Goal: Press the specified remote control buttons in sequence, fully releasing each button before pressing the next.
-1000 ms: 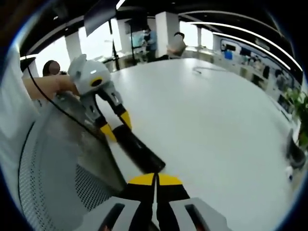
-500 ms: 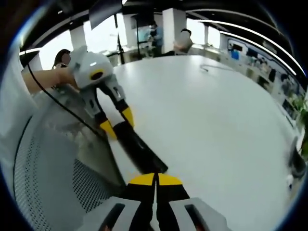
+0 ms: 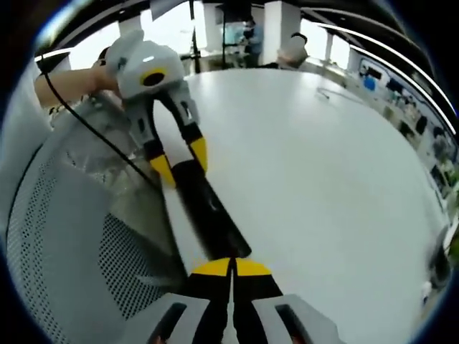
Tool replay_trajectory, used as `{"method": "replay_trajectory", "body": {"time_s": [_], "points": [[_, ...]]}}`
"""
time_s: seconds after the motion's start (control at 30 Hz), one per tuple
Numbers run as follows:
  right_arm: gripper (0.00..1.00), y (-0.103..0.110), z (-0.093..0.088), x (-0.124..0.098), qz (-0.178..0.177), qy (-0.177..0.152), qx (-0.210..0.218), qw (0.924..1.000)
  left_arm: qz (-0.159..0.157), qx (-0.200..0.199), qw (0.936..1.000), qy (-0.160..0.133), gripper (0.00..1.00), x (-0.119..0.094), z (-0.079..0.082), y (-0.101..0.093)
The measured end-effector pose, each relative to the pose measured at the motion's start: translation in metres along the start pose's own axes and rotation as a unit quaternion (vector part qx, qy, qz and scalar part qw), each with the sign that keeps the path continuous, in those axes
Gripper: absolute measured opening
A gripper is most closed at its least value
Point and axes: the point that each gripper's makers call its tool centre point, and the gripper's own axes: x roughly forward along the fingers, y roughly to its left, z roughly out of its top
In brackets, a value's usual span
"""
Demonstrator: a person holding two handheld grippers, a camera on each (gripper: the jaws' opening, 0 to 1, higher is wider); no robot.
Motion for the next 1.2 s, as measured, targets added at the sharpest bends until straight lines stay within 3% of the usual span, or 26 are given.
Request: {"method": "replay_trajectory", "body": {"time_s": [0.7, 0.93, 1.2], "points": [[0.00, 0.0045, -0.0003, 0.0070, 0.011, 0.027, -0.039, 0.9988, -0.012, 0.009, 0.9992, 0.037, 0.24, 0.0004, -0.0005, -0.0010], [0.00, 0.0058, -0.0006, 0.0086, 0.004, 0.060, -0.098, 0.9934, -0.012, 0.010, 0.9988, 0.046, 0.24, 0.0004, -0.0007, -0.0010], [0.00, 0.0039, -0.0009, 0.0094, 0.021, 0.081, -0.119, 0.9894, -0.015, 0.017, 0.9978, 0.062, 0.24, 0.0013, -0.0003, -0.0010]]}}
